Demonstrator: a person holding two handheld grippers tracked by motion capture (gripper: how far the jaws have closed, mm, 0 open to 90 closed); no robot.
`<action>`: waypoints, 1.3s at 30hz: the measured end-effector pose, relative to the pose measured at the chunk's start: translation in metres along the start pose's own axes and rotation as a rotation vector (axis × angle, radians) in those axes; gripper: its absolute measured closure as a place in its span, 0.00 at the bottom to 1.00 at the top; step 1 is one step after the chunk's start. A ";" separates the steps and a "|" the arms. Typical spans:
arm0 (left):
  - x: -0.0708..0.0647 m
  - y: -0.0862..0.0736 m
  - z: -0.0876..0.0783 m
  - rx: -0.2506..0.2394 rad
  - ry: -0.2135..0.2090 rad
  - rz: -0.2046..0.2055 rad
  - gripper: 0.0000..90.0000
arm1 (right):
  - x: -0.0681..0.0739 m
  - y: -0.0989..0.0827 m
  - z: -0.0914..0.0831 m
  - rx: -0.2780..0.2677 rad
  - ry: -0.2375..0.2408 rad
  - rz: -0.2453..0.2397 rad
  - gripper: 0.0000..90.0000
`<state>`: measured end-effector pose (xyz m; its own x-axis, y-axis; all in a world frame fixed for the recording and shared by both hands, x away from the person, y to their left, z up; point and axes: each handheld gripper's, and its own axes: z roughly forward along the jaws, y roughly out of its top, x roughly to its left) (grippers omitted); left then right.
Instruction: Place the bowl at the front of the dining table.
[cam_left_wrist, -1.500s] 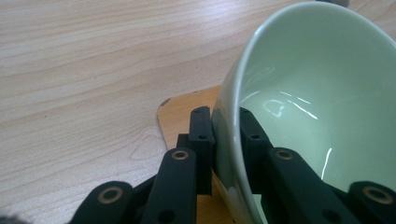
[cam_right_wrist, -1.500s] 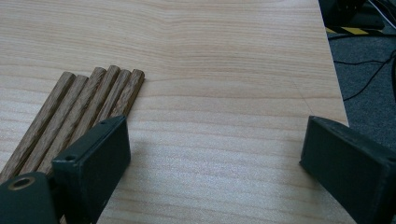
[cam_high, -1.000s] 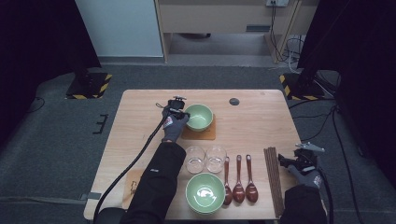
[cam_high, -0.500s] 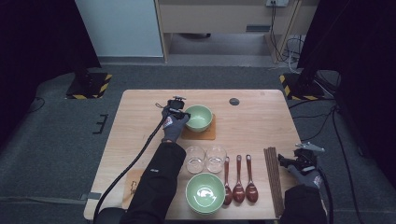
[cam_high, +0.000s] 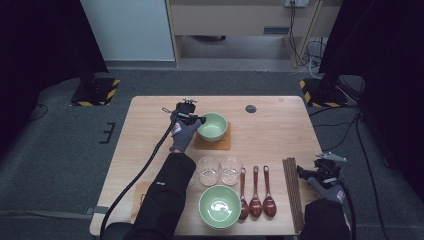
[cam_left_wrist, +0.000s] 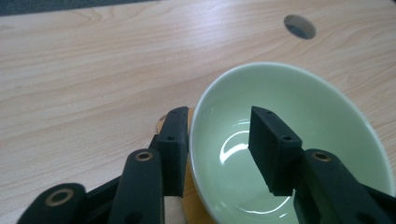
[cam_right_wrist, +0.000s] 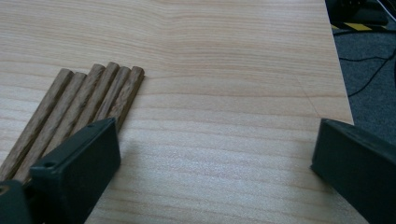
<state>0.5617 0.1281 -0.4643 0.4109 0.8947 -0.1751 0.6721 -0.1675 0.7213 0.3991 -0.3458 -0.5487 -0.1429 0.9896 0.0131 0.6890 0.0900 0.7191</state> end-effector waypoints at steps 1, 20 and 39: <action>0.000 0.001 -0.003 -0.007 -0.002 0.001 0.63 | 0.000 0.000 0.000 0.000 0.000 0.000 0.01; 0.004 -0.003 -0.081 -0.168 -0.069 0.063 0.56 | 0.001 0.000 0.000 0.001 -0.005 0.001 0.00; 0.022 -0.064 -0.149 -0.260 -0.077 0.084 0.48 | 0.001 0.000 0.000 0.001 -0.006 0.004 0.00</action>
<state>0.4354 0.2201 -0.4144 0.5106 0.8464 -0.1511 0.4578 -0.1188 0.8811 0.3992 -0.3450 -0.5487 -0.1365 0.9906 0.0118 0.6902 0.0866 0.7184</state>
